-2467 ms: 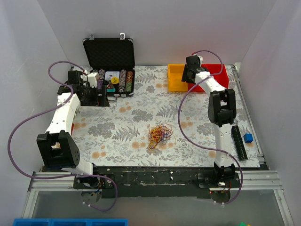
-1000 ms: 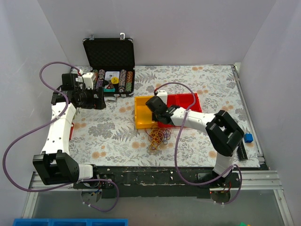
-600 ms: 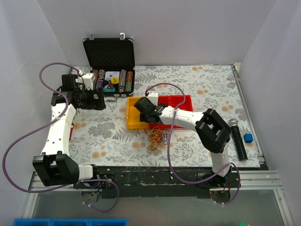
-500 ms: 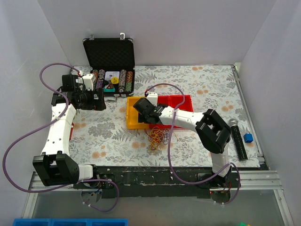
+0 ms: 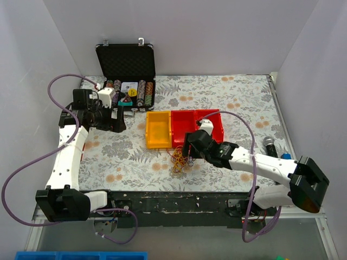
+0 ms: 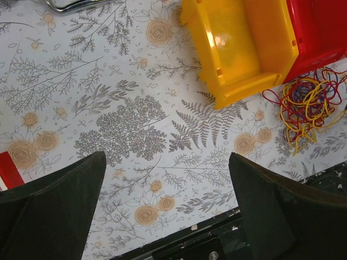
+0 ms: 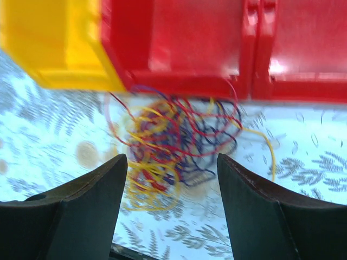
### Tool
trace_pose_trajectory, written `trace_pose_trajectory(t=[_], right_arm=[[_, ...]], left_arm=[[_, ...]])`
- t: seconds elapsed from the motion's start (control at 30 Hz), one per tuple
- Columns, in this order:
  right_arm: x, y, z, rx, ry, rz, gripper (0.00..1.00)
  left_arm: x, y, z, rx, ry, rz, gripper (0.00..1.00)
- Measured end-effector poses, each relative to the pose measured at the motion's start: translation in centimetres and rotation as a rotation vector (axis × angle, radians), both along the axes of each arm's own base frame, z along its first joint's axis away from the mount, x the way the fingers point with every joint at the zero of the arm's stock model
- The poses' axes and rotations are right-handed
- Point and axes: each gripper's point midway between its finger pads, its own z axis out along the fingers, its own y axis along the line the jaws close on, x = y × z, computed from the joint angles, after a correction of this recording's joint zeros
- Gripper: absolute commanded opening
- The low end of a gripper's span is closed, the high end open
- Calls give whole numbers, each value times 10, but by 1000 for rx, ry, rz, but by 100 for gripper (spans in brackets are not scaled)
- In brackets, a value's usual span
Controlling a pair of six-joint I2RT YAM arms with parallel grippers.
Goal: Untangle the cables
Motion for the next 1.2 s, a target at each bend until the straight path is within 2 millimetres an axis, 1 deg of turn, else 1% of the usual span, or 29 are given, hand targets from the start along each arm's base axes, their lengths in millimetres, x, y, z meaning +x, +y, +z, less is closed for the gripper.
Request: trace_pose_trajectory(t=[0.03,0.07,0.13,0.2,0.3,0.33,0.4,0.5,0.53,0.57,0.63,0.7,0.8,0.87,0.93,1.0,1.07,1.13,1.2], right_arm=[[-5,-4,-11,-11,19,7,75],[-13,-10,-28,-32,52,17,74],[-24,-17,-52,-71,101,35,73],[-32,-16,-67,-93,136,60,69],[-36,1,-71,-74,138,113,61],[-38,8,-71,-67,139,135,59],[-43,27,-69,-52,134,192,51],[-57,56,-62,-22,126,280,37],[-64,64,-60,-11,124,312,34],[-69,71,-58,-1,125,334,33],[-85,82,-57,6,129,389,35],[-97,88,-58,3,135,420,48],[-113,90,-59,-5,153,450,61],[-115,86,-59,-18,157,448,65],[-113,81,-52,-24,141,438,66],[-109,76,-37,-10,111,424,66],[-105,73,-16,23,69,408,63],[-97,65,10,65,15,376,61],[-90,56,30,111,-27,342,59]], left_arm=[[-2,-1,2,0,-7,-9,98],[-5,-2,3,-2,-10,-14,98],[-9,-4,4,-6,-11,-24,98],[-12,-5,2,-7,-12,-34,98],[-17,-5,-5,-4,3,-45,98],[-19,-5,-8,-2,11,-48,98],[-22,-6,-13,3,23,-55,98],[-24,-5,-19,13,35,-61,98],[-25,-4,-21,18,38,-64,98],[-26,-4,-23,22,41,-66,98],[-29,-3,-26,30,44,-72,98],[-31,-2,-28,36,41,-78,98],[-35,-3,-30,43,41,-91,98],[-37,-10,-32,43,44,-120,98],[-40,-21,-33,37,45,-170,98],[-44,-35,-32,29,43,-224,98],[-50,-50,-33,19,45,-283,98],[-56,-67,-35,6,52,-350,98],[-62,-81,-40,-8,71,-406,98]])
